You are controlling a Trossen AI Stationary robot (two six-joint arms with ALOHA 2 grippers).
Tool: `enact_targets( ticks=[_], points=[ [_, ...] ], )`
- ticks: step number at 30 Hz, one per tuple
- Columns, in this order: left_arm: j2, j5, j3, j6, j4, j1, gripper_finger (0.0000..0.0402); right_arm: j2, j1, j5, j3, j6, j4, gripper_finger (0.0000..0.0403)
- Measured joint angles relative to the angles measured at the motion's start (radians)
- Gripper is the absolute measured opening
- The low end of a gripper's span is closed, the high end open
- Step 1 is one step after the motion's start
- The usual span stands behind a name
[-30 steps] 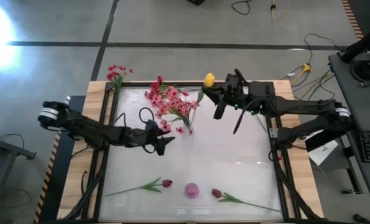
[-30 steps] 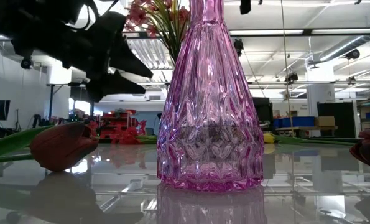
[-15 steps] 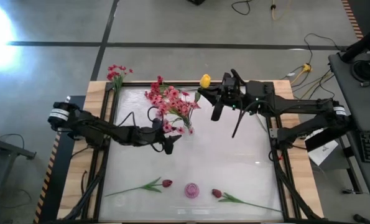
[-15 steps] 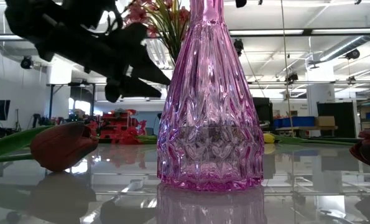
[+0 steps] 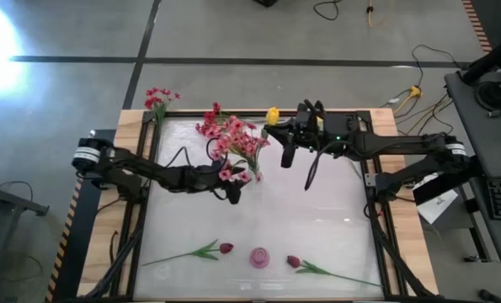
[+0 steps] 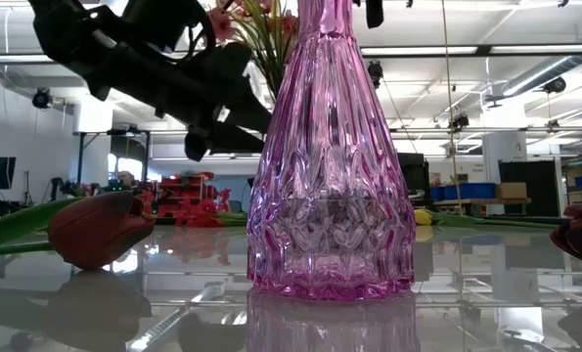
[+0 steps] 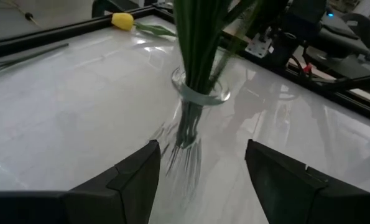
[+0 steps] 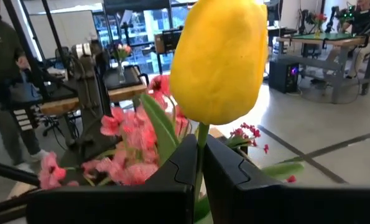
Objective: Sort flowers into vase by color
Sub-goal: Put the bottom yellow flower into the transparent vase
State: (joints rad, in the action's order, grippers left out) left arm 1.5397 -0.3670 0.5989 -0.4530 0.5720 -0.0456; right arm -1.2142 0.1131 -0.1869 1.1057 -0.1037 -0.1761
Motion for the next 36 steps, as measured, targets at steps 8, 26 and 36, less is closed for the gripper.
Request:
enact_targets(
  ticks=[8, 26, 36],
  points=[
    [0.012, 0.019, 0.021, 0.015, -0.007, 0.007, 0.0223, -0.068, -0.004, 0.003, -0.011, 0.014, 0.008, 0.0013],
    [-0.173, 0.019, 0.018, 0.030, -0.274, 0.007, 0.0223, -0.187, -0.015, 0.003, -0.012, -0.016, 0.121, 0.0013],
    [-0.275, 0.017, 0.018, 0.034, -0.417, 0.007, 0.0223, -0.177, -0.048, 0.017, -0.010, -0.015, 0.150, 0.0069]
  ],
)
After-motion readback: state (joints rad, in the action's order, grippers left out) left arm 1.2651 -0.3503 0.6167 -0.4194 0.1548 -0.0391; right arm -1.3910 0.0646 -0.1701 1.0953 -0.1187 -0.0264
